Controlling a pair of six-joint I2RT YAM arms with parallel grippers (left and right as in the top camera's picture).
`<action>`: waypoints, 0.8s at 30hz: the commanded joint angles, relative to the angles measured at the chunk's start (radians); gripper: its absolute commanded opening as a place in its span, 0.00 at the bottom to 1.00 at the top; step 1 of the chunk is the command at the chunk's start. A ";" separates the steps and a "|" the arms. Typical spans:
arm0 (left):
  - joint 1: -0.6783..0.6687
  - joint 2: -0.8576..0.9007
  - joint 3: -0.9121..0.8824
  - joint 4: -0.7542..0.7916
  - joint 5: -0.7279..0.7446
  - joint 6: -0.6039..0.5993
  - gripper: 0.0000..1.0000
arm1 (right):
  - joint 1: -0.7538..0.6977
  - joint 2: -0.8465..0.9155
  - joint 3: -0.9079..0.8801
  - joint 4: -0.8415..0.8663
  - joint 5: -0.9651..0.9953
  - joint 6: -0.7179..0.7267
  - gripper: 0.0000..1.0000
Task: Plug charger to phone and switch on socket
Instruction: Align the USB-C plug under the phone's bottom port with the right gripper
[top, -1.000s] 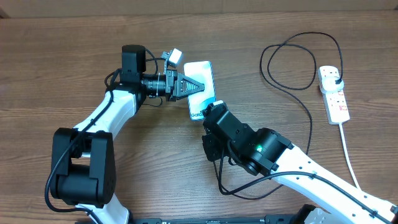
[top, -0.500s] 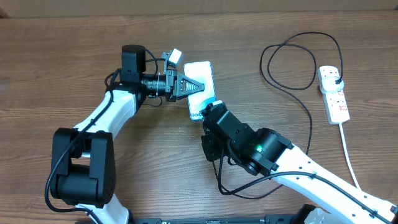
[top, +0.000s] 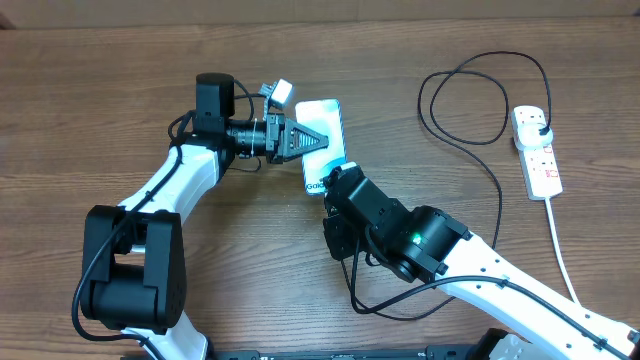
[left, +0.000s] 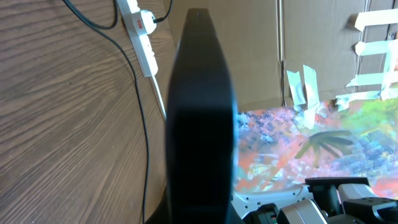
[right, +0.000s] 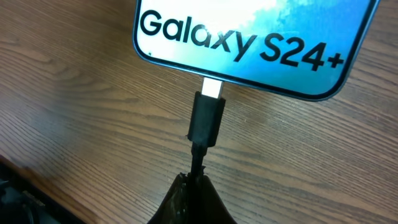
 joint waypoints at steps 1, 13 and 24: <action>-0.006 -0.001 0.014 -0.016 0.051 0.045 0.04 | 0.003 -0.002 0.034 0.005 0.021 0.002 0.04; -0.006 -0.001 0.014 -0.016 0.059 0.011 0.04 | 0.003 -0.002 0.034 -0.007 0.006 0.045 0.04; -0.006 -0.001 0.014 -0.016 0.062 -0.002 0.04 | 0.003 -0.002 0.034 -0.006 -0.008 0.050 0.04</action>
